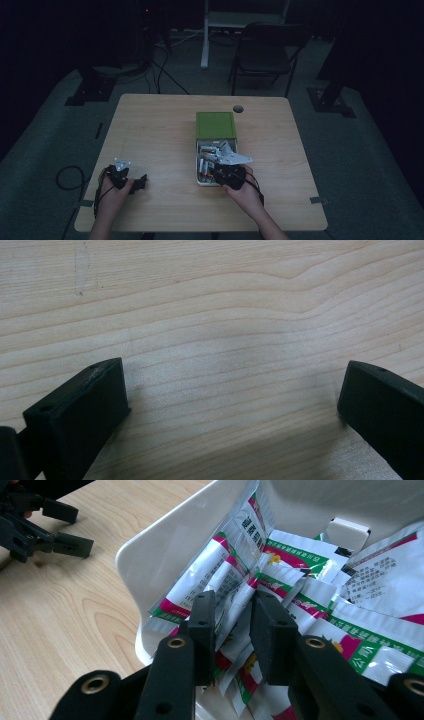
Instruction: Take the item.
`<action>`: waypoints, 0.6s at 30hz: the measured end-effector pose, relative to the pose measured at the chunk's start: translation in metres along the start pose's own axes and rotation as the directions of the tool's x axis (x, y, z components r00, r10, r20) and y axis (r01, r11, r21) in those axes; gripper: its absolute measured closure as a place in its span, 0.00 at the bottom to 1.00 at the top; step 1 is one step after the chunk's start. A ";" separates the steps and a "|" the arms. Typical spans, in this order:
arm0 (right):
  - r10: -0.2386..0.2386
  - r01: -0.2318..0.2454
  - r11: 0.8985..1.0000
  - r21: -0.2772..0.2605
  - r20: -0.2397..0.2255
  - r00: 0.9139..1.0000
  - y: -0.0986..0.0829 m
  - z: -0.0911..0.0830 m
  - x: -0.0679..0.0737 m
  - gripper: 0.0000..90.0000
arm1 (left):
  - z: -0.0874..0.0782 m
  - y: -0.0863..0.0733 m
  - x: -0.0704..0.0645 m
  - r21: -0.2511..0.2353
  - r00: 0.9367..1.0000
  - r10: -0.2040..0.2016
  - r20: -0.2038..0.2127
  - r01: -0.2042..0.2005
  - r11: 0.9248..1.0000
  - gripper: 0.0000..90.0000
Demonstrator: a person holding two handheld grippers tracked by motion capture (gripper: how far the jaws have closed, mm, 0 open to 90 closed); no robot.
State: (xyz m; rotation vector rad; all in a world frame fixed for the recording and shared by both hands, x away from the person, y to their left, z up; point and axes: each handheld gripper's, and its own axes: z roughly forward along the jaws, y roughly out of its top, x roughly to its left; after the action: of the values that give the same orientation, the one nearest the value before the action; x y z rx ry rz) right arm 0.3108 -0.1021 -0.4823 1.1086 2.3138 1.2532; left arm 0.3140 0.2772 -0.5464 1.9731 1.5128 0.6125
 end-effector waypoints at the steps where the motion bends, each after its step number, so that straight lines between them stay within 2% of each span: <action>1: 0.003 -0.003 1.000 0.002 0.001 1.000 0.000 0.001 0.000 0.79 | 0.000 0.000 0.000 0.000 1.000 -0.001 0.000 0.001 1.000 0.00; 5: 0.015 -0.015 1.000 0.007 0.006 1.000 0.000 0.007 0.003 0.80 | 0.000 0.000 0.000 0.000 1.000 0.000 0.000 0.000 1.000 0.00; 9: 0.007 -0.007 1.000 0.009 0.013 1.000 0.002 0.010 0.006 0.81 | 0.000 0.000 0.000 0.000 1.000 0.000 0.000 0.000 1.000 0.00; 12: 0.002 -0.003 1.000 0.013 0.023 1.000 0.002 0.011 0.007 0.86 | 0.000 0.000 0.000 0.000 1.000 0.000 0.000 0.000 1.000 0.00; 16: 0.020 -0.020 1.000 0.023 0.013 1.000 0.001 0.010 0.006 0.96 | 0.000 0.000 0.000 0.000 1.000 0.000 0.000 0.000 1.000 0.00; 18: 0.016 -0.016 1.000 0.024 0.011 1.000 0.002 0.008 0.006 0.97 | 0.000 0.000 0.000 0.000 1.000 -0.001 0.000 0.001 1.000 0.00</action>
State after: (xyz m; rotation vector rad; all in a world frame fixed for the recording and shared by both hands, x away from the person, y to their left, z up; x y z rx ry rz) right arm 0.3124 -0.0926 -0.4848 1.1410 2.3227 1.2256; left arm 0.3139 0.2772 -0.5464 1.9725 1.5133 0.6122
